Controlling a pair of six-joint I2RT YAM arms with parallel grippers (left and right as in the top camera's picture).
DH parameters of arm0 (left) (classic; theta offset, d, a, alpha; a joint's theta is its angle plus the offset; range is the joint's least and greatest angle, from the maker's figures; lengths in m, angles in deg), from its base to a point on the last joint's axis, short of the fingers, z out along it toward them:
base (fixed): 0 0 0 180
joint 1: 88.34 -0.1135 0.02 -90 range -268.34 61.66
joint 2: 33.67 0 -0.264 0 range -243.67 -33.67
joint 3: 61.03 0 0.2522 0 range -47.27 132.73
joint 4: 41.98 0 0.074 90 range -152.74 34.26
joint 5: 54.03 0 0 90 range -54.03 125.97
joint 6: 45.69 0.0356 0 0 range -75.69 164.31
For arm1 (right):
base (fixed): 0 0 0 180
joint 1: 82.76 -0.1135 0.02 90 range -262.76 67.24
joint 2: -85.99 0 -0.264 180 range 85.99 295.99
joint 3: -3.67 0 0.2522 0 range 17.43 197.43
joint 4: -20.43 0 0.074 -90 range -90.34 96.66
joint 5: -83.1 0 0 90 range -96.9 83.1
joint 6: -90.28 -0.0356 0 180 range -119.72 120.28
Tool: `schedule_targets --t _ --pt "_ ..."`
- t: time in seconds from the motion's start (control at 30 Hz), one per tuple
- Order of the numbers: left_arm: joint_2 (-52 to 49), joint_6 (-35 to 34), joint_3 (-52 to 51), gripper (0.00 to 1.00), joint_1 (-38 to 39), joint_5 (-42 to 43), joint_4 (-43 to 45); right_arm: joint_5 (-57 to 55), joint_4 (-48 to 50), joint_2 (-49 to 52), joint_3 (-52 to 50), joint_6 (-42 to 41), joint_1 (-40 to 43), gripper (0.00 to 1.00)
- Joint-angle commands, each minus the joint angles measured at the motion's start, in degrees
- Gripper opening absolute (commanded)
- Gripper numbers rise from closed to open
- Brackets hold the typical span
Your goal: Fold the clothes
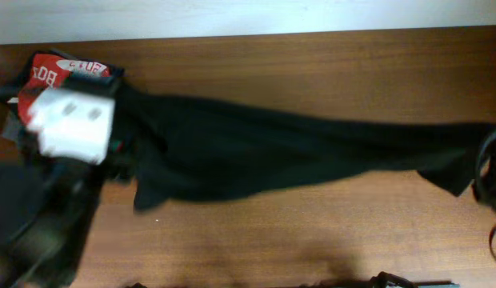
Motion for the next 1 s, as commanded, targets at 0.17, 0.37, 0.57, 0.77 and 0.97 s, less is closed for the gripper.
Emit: schedule_targets --t 0.17,0.37,0.57,0.77,0.97 --pt "-1.5 -1.2 -0.3 0.0 -0.2 3.5 -1.5 -2.1 -5.9 1.0 -0.1 0.7 0.8 0.04" --pt "-11.8 -1.2 -1.1 0.0 -0.2 3.5 -1.5 -2.1 -6.7 5.1 -5.4 2.7 0.7 0.04" --pt "-24.9 -1.6 -1.1 0.0 -1.2 3.5 -1.5 -1.6 -1.9 11.2 -15.5 3.5 0.7 0.04" --pt "-37.7 -1.8 -1.1 0.0 -4.2 3.5 0.2 3.9 13.4 20.5 -30.3 3.6 0.7 0.04" --pt "-49.3 -1.8 -1.1 0.0 -6.6 3.6 9.7 6.9 33.8 36.1 -38.1 1.4 0.6 0.04"
